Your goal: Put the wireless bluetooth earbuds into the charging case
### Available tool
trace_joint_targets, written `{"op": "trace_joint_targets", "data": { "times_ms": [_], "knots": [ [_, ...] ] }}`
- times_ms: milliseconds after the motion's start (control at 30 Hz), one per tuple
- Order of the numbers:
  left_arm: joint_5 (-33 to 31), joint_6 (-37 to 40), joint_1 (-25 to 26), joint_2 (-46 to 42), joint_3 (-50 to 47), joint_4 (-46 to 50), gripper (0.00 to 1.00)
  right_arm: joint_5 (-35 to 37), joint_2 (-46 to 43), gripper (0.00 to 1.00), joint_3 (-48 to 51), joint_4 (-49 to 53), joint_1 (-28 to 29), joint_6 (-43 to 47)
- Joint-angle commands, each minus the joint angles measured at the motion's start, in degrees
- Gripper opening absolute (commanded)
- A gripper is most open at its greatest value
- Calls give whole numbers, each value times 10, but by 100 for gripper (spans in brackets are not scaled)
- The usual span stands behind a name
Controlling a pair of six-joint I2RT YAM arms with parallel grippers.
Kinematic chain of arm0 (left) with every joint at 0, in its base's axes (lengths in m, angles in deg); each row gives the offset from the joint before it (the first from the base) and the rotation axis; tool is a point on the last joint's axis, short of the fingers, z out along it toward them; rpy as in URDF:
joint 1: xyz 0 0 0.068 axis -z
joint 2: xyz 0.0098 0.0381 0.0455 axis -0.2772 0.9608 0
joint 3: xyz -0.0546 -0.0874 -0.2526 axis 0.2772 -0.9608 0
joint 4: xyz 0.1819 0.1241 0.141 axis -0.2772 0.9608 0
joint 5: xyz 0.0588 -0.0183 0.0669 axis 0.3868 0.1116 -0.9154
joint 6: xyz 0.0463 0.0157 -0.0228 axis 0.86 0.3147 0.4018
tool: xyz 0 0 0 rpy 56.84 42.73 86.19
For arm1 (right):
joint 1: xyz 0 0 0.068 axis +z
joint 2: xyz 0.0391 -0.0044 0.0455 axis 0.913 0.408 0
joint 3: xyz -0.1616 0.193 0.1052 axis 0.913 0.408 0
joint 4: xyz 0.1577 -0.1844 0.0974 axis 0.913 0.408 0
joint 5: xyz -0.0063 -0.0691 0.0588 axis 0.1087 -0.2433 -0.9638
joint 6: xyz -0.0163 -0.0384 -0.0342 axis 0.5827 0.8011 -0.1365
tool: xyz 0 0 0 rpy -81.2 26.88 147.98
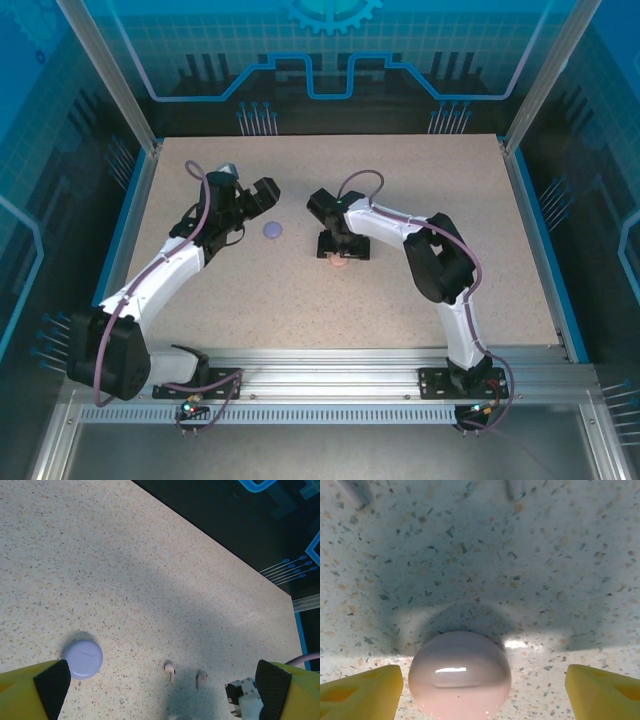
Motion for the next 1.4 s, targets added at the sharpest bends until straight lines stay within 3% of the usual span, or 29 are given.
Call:
{"op": "trace_joint_targets", "data": {
  "times_ms": [0,333,733,1167,1267,1367],
  "knots": [
    [16,-11,-4,-2,6,11,99,-11,15,82,-20,5,9,-10],
    [38,-40,-4,-7,-16,2,99,-21,28,69,-17,-6,8,-16],
    [26,-100,-4,-28,-61,-6,99,-33,35,65,-9,-19,8,-18],
    [17,-125,-1,0,-77,37,99,-48,8,47,34,-56,8,-34],
    [47,-119,5,1,-99,-14,99,-52,-18,47,59,-75,7,-51],
    [124,-125,9,1,-162,-181,99,-62,-51,47,92,-108,0,-80]
  ]
}}
